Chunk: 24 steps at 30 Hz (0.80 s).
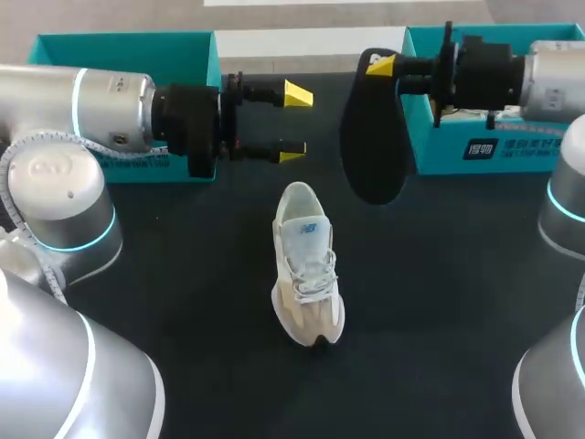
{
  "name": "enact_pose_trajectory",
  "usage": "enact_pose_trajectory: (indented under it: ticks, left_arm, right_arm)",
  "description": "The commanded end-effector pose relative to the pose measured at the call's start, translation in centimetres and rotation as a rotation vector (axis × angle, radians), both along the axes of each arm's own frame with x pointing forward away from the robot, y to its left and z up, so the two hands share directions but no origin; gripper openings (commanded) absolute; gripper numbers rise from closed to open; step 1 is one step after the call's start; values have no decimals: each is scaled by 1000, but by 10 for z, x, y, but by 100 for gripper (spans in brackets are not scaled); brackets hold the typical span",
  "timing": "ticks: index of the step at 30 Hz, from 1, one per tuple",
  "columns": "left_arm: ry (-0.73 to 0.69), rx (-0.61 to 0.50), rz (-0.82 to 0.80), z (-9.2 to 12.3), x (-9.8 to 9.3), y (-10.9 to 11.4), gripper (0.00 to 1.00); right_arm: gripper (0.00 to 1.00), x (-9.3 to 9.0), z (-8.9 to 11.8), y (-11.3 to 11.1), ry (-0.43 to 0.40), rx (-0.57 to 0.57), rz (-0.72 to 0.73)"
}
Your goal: Take the shoe out of the shoebox, open the shoe tongue, remove and reinsert the insole, then place the shoe into the shoebox
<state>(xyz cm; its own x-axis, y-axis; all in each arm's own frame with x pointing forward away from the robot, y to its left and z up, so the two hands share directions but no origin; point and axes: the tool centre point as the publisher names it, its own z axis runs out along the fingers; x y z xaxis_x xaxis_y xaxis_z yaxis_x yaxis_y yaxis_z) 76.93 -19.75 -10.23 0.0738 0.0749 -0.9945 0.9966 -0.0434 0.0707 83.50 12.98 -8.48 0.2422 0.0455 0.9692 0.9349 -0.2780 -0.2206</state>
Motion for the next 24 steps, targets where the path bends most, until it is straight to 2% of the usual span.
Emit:
enact_pose_trajectory:
  ticks: [1, 4, 6, 9, 11, 13, 14, 15, 18, 24]
  left_arm:
    - [-19, -3, -15, 0, 9, -20, 100]
    - [-30, -12, -31, 0, 11, -30, 100]
    - [-33, -17, -36, 0, 12, -34, 91]
    - [-39, -26, -39, 0, 14, -41, 91]
    - [-39, -32, -36, -1, 15, -43, 86]
    - [-34, -39, -31, -3, 16, -45, 67]
    - [-33, -40, -31, -4, 17, -46, 51]
    - [-32, -41, -30, -5, 17, -46, 45]
    - [-32, -43, -31, -6, 16, -48, 35]
    - [-28, -53, -21, -9, 19, -47, 20]
  right_arm:
    - [0, 12, -5, 24, 12, 4, 4]
    - [0, 15, -7, 28, 15, 10, 4]
    - [0, 16, -9, 30, 19, 13, 7]
    - [0, 18, -10, 31, 20, 18, 12]
    - [0, 18, -9, 32, 20, 19, 8]
    - [0, 19, -9, 32, 19, 20, -5]
    - [0, 19, -9, 32, 19, 21, -6]
    - [0, 20, -9, 32, 19, 21, -7]
    - [0, 20, -9, 32, 20, 24, -9]
    - [0, 21, -8, 35, 23, 34, -18]
